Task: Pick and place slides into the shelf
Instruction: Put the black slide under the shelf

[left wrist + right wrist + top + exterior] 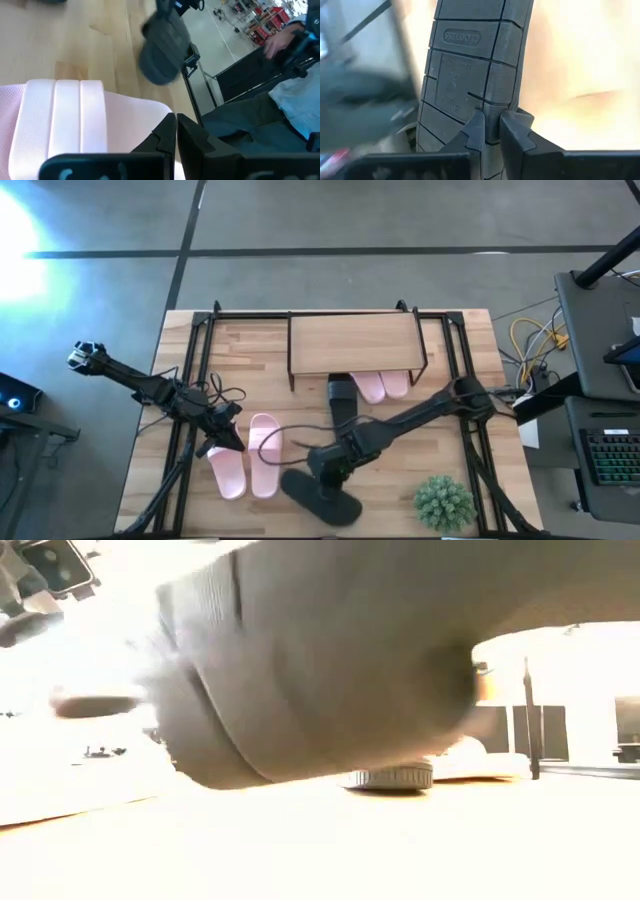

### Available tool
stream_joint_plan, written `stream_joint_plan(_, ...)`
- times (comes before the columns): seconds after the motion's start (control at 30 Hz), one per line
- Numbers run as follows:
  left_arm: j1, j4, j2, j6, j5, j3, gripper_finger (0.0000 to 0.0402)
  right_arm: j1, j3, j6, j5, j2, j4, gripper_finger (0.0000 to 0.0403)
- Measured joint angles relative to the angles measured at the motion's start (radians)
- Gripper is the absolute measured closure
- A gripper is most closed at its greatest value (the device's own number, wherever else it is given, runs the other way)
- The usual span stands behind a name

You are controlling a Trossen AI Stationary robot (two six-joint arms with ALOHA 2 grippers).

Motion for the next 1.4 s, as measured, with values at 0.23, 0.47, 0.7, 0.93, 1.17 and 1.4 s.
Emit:
stream_joint_plan(0.23,0.0,0.013,0.002,0.0,-0.066,0.0,0.0402,0.027,0.028,-0.101,0.676,-0.131,-0.267,0.0379)
stream_joint_plan(0.47,0.0,0.01,0.004,0.001,-0.138,0.001,0.0402,0.069,0.038,-0.39,0.917,-0.151,-0.338,0.0375)
stream_joint_plan(0.7,0.0,0.003,0.007,0.001,-0.154,0.001,0.0402,0.105,0.038,-0.504,0.745,-0.038,-0.386,0.0335)
stream_joint_plan(0.93,0.0,0.002,0.019,0.001,-0.158,0.001,0.0402,0.149,0.086,-0.491,0.723,0.021,-0.452,0.026)
stream_joint_plan(1.17,0.0,0.002,0.036,0.01,-0.158,0.001,0.0402,0.181,0.182,-0.373,0.641,0.021,-0.459,0.0185)
stream_joint_plan(1.4,0.0,0.004,0.051,0.029,-0.158,0.001,0.0402,0.183,0.196,-0.079,0.514,0.025,-0.484,0.0158)
